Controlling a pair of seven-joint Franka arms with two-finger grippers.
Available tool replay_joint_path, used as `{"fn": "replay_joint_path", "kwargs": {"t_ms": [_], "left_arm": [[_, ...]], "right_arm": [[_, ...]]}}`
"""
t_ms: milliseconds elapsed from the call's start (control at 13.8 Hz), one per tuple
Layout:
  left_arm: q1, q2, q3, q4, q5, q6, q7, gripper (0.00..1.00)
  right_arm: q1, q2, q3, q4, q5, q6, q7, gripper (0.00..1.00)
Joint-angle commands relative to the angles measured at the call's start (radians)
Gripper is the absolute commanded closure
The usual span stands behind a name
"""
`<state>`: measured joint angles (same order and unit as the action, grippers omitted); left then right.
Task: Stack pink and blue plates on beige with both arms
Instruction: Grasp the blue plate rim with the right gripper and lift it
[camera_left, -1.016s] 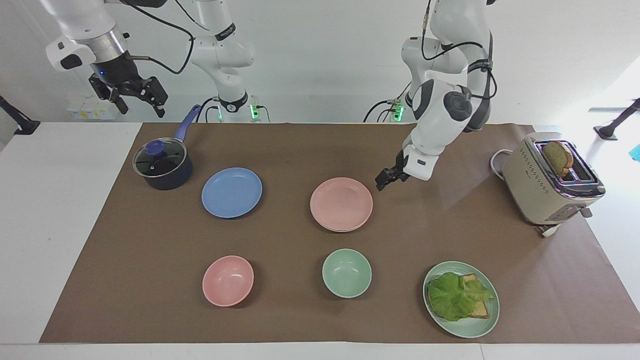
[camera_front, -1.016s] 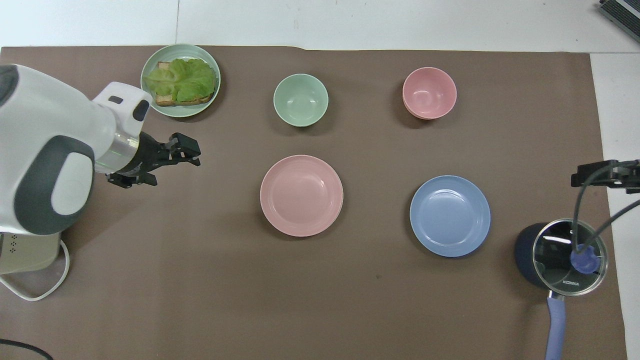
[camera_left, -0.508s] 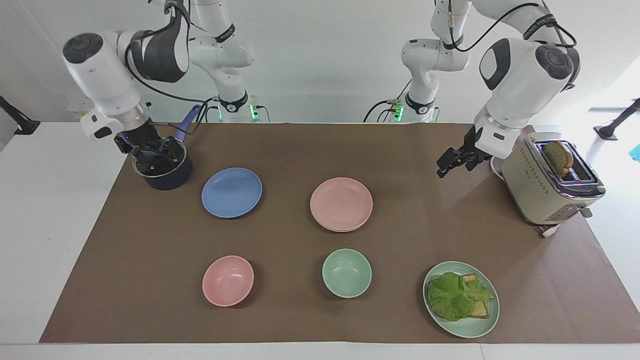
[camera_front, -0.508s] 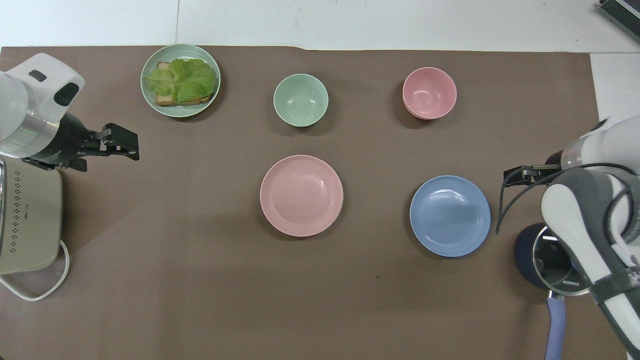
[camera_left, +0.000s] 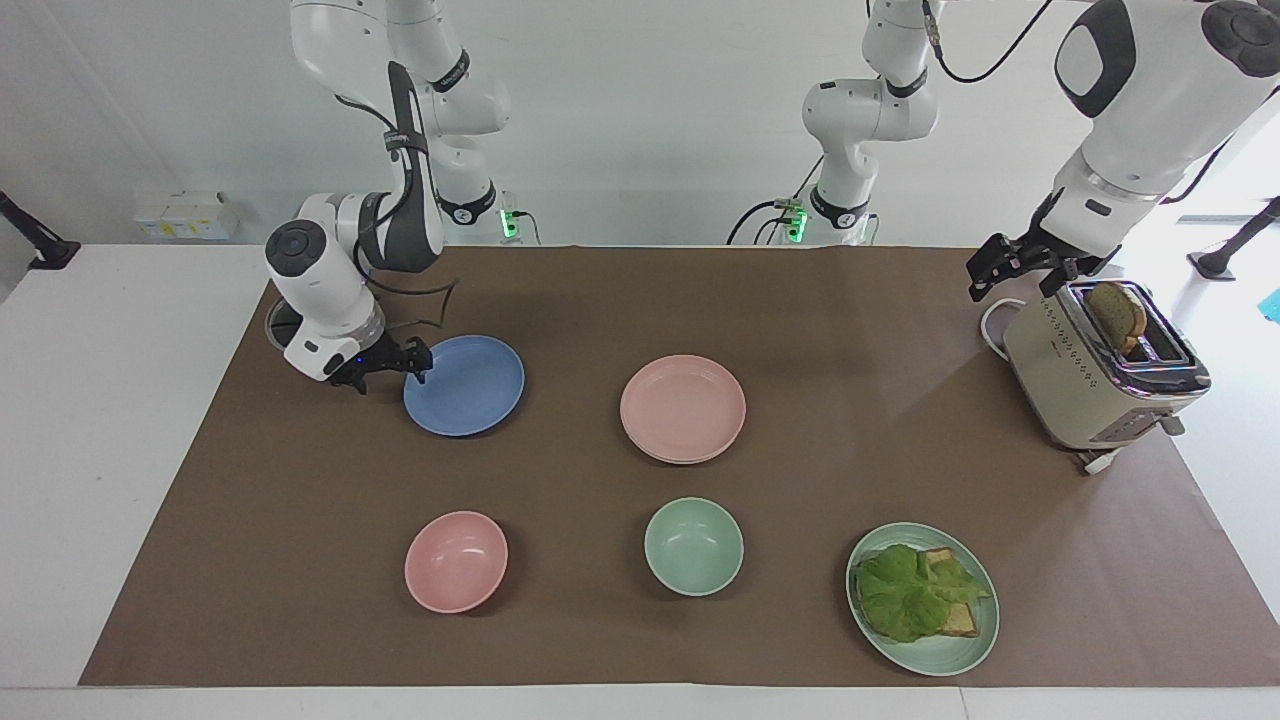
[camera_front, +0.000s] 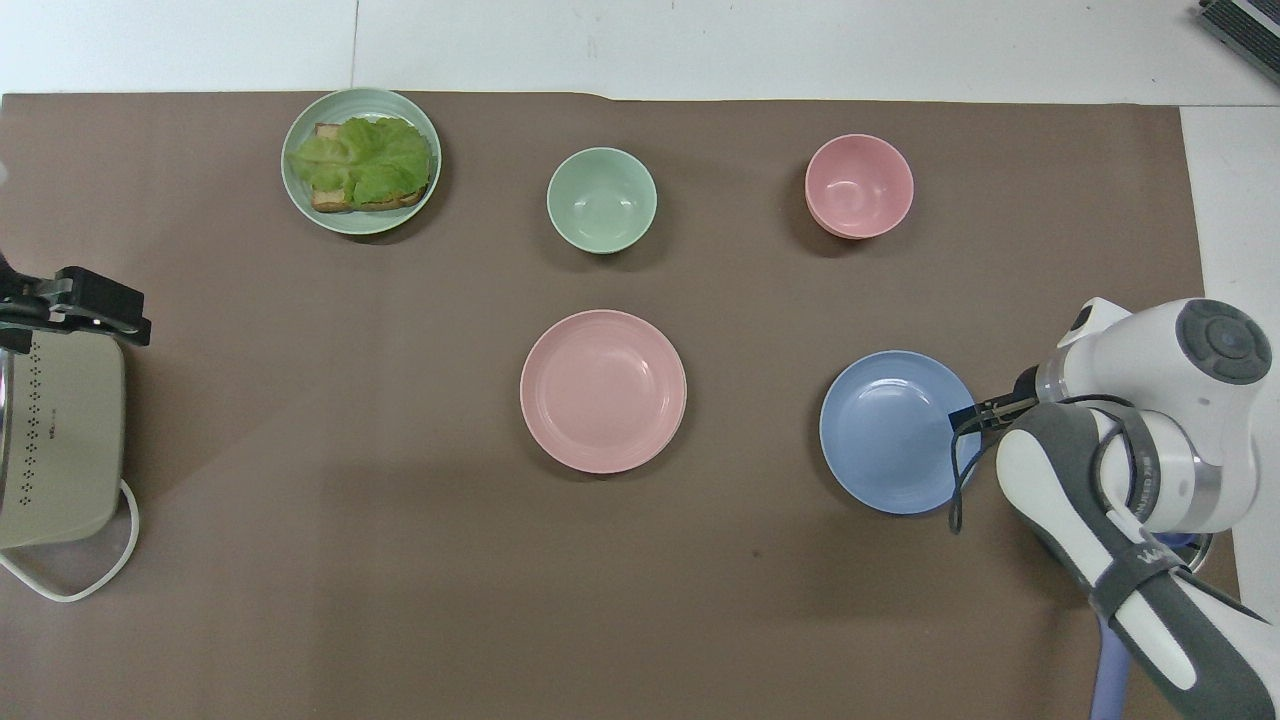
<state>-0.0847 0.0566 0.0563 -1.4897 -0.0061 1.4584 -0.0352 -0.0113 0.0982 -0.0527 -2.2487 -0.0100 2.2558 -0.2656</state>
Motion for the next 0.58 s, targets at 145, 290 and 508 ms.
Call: {"fn": "replay_joint_path", "kwargs": {"t_ms": [145,290,508], "left_arm": [[0.008,-0.043,-0.003,0.043,0.014,-0.039,0.028,0.00],[0.008,-0.044,-0.003,0.040,0.012,-0.039,0.028,0.00],[0.008,-0.046,-0.003,0.039,0.012,-0.039,0.024,0.00]], "right_arm": [[-0.004,-0.009,0.001,-0.052,0.036,0.039,-0.023,0.34],[0.016,-0.008,0.001,-0.052,0.038,0.030,-0.002,0.91],[0.033,0.006,0.001,-0.026,0.038,0.022,0.072,1.00]]}}
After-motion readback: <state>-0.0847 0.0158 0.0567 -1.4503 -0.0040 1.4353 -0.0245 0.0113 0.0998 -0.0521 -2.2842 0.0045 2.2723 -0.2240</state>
